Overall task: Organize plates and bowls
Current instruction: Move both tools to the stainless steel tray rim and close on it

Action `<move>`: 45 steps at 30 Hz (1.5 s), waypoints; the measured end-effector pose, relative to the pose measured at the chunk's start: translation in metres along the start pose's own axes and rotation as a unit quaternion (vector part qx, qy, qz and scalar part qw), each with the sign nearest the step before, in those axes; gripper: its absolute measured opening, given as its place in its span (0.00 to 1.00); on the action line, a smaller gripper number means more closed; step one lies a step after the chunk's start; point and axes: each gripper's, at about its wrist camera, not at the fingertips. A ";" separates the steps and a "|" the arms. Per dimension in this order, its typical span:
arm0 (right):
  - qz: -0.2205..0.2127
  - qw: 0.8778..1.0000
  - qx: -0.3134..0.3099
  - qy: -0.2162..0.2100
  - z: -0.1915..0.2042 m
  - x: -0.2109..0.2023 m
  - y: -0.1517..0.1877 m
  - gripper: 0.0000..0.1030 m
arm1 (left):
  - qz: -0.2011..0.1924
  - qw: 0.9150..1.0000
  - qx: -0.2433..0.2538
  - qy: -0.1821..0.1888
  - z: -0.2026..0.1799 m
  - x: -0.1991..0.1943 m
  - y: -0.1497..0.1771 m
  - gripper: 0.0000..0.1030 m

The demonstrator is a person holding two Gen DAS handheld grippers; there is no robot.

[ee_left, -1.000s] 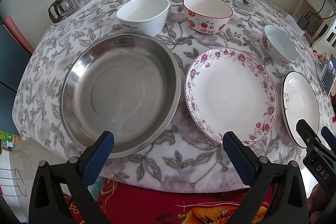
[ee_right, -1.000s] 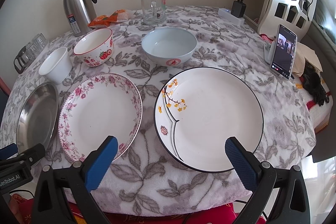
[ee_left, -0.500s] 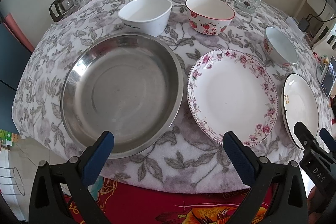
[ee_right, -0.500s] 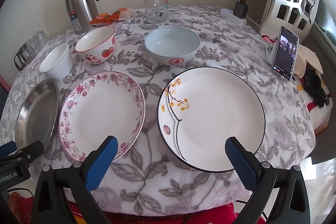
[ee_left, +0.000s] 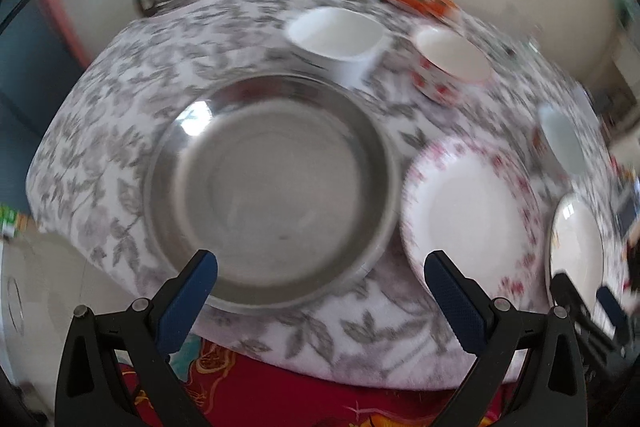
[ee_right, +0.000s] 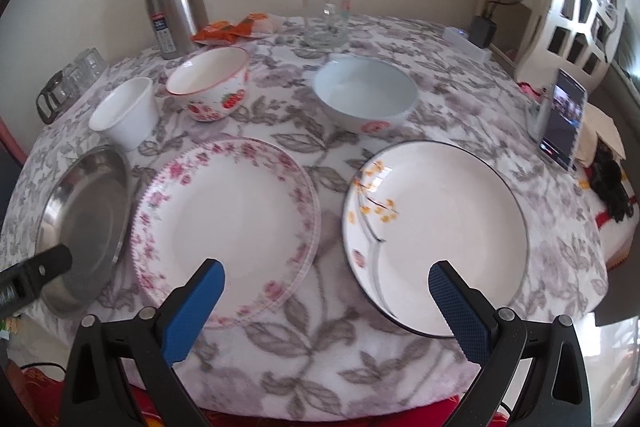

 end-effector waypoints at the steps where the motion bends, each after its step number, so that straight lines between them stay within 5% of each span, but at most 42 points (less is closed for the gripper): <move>1: 0.000 1.000 -0.002 -0.006 0.004 0.001 -0.002 1.00 | -0.007 1.000 -0.008 -0.008 0.005 -0.001 -0.002 1.00; 8: 0.000 0.999 -0.017 -0.037 0.032 0.006 -0.011 1.00 | -0.008 0.998 -0.068 0.010 0.043 0.005 -0.016 1.00; 17: 0.010 0.990 -0.007 -0.139 0.062 0.023 -0.027 1.00 | -0.034 0.991 -0.132 0.009 0.089 0.010 -0.035 1.00; 23: -0.011 0.987 -0.055 -0.153 0.099 0.027 -0.030 1.00 | -0.052 0.987 -0.147 0.029 0.113 0.018 -0.042 1.00; 36: -0.020 0.971 -0.127 -0.201 0.146 0.045 -0.047 0.83 | -0.066 0.978 -0.173 0.096 0.151 0.050 -0.050 1.00; 45: 0.004 0.964 -0.149 -0.221 0.166 0.068 -0.059 0.64 | -0.040 0.982 -0.145 0.111 0.154 0.069 -0.054 1.00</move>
Point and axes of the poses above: each gripper's, at about its wrist camera, not at the fingertips, and x roughly the way its jaws point, z to its left, y to its underside, and after that the axes turned 10 degrees about z, right-handed
